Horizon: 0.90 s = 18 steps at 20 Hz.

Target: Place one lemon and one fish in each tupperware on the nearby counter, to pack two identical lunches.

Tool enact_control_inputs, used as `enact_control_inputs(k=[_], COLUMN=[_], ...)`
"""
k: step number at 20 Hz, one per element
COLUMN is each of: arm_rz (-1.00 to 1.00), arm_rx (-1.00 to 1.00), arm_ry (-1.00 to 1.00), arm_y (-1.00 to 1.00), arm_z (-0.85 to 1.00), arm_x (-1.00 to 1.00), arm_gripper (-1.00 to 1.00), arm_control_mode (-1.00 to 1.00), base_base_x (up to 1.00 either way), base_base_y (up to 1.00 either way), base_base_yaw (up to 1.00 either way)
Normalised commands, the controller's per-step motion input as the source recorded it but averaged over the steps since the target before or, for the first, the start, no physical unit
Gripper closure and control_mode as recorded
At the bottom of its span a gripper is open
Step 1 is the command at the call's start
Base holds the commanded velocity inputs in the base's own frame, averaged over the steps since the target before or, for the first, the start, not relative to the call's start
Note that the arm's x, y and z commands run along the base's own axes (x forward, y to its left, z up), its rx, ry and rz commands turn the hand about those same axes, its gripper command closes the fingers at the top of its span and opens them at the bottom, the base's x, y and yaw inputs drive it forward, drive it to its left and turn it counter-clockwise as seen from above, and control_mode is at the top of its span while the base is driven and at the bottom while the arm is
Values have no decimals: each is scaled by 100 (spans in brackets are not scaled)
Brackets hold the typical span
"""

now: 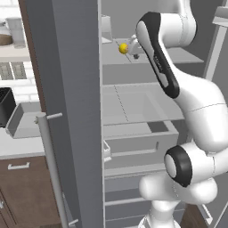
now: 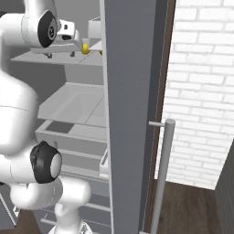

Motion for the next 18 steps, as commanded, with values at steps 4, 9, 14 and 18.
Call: enact_control_inputs(k=[4,9,14,18], arm_rz=[0,-3,-2,-1], arm_rx=[0,0,0,0], arm_ry=[-39,-38,18,39], arm_y=[24,-5,-19,-9], arm_z=[-6,-63,41,33], arm_x=[72,57,74,95], arm_gripper=[-100,-100,-100,-100], arm_control_mode=[-100,-100,-100,-100], base_base_x=[0,0,0,0], base_base_y=[0,0,0,0], base_base_yaw=[0,0,0,0])
